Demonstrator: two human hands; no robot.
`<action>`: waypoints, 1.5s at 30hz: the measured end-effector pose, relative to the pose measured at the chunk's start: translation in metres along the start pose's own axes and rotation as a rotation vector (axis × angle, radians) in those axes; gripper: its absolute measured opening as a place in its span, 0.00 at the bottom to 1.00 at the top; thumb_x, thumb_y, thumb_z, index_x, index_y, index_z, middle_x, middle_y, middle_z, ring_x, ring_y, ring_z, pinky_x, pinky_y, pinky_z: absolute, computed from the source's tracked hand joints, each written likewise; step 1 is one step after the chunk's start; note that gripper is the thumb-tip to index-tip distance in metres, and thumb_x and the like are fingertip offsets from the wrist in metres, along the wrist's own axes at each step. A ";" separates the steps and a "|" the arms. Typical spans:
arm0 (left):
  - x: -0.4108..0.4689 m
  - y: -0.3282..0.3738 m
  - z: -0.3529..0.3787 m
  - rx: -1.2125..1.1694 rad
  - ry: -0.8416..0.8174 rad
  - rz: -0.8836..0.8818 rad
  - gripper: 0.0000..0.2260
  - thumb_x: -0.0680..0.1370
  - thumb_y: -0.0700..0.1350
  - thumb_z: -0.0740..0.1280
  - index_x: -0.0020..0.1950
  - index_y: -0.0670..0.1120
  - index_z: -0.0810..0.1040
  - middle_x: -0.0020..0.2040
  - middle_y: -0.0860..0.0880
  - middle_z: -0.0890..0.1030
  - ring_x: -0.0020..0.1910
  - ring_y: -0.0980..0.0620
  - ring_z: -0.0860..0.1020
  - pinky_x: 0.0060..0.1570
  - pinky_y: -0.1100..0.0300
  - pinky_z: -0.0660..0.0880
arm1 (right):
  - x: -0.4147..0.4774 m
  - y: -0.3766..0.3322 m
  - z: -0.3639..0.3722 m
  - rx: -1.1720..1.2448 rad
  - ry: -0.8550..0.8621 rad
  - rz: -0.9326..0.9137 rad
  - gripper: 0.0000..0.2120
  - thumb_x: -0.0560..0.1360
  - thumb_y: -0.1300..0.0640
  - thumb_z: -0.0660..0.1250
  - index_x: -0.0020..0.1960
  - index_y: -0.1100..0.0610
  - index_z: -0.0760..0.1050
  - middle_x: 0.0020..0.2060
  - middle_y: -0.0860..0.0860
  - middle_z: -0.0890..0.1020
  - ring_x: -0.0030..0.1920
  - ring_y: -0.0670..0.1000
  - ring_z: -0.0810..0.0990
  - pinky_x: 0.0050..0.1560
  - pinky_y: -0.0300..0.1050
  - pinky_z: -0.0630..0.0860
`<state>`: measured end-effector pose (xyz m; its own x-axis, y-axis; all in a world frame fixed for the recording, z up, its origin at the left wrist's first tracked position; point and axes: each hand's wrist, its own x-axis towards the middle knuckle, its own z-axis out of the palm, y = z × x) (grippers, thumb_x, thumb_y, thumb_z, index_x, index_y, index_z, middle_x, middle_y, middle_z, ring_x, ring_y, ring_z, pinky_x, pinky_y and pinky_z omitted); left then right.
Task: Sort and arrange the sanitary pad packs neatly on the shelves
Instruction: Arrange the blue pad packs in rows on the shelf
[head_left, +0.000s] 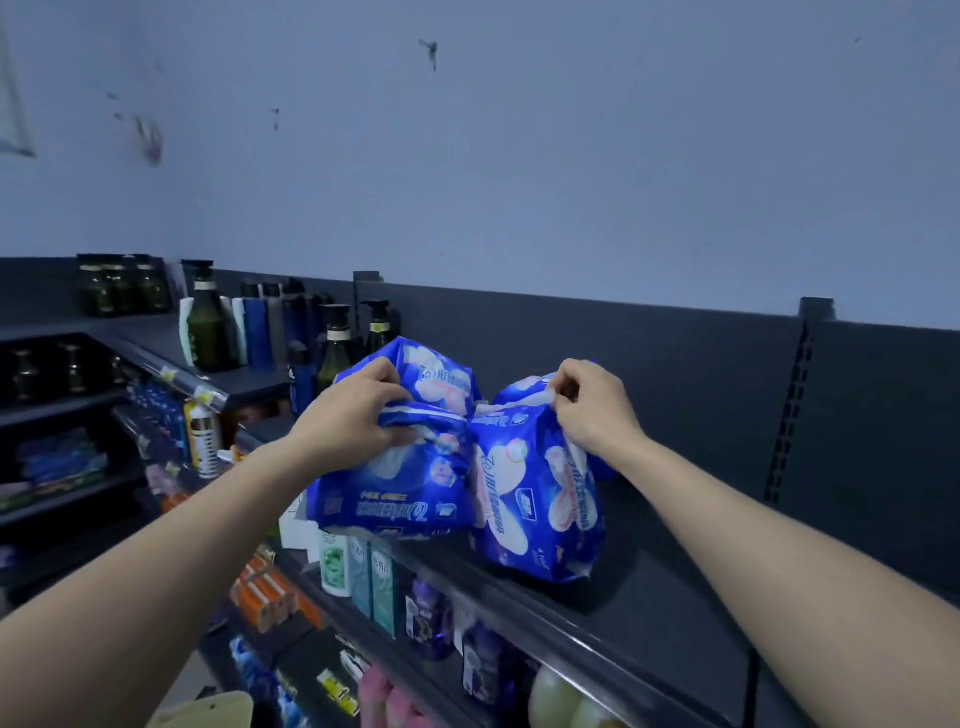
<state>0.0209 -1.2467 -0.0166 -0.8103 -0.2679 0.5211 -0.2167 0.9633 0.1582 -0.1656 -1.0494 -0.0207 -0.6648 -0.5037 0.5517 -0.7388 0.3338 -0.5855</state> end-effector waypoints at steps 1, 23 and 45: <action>0.008 -0.009 0.004 0.005 -0.011 0.000 0.17 0.71 0.55 0.74 0.55 0.47 0.81 0.49 0.55 0.69 0.46 0.52 0.75 0.49 0.49 0.74 | 0.011 0.004 0.010 0.005 -0.011 0.000 0.10 0.72 0.67 0.62 0.36 0.55 0.71 0.38 0.49 0.76 0.38 0.48 0.73 0.35 0.36 0.67; 0.187 -0.221 0.120 -0.240 -0.266 0.130 0.14 0.71 0.39 0.74 0.56 0.40 0.81 0.56 0.49 0.71 0.54 0.51 0.74 0.55 0.65 0.67 | 0.148 0.050 0.168 0.513 0.075 0.550 0.12 0.75 0.72 0.62 0.37 0.58 0.72 0.35 0.54 0.79 0.37 0.52 0.77 0.38 0.45 0.74; 0.218 -0.224 0.200 -0.290 -0.422 0.236 0.25 0.77 0.37 0.63 0.74 0.51 0.67 0.79 0.53 0.41 0.78 0.51 0.48 0.72 0.40 0.58 | 0.110 0.070 0.210 0.183 0.197 0.516 0.16 0.71 0.68 0.63 0.35 0.48 0.80 0.48 0.45 0.78 0.56 0.53 0.79 0.60 0.57 0.76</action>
<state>-0.2158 -1.5183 -0.1059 -0.9791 0.0408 0.1994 0.1068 0.9369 0.3329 -0.2669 -1.2489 -0.1257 -0.9548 -0.1486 0.2575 -0.2941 0.3449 -0.8914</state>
